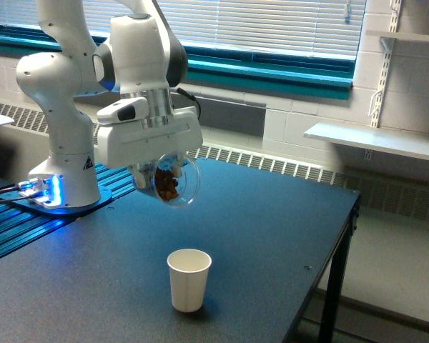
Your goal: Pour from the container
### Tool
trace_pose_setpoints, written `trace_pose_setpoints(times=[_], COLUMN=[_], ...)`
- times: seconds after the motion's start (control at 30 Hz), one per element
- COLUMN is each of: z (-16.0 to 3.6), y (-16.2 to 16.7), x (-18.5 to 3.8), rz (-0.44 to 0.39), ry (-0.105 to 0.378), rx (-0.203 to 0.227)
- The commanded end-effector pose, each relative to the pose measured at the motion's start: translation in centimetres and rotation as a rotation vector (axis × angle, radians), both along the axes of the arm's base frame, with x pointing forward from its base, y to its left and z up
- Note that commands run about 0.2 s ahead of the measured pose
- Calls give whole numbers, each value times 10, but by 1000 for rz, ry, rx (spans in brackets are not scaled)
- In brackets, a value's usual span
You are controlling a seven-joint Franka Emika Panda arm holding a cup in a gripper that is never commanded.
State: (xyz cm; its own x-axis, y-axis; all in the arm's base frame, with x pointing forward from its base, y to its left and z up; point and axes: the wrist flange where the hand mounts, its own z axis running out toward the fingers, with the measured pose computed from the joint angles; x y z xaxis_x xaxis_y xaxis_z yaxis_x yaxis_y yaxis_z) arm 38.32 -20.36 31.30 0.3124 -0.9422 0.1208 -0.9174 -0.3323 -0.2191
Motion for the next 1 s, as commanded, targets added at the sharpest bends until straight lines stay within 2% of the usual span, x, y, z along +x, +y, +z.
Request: trace_pose_setpoints(times=[0.03,1.0], z=[-6,-36], y=[-7,-18], x=[6,20], rz=[30,72], ry=[11,110], rx=[-10,-9])
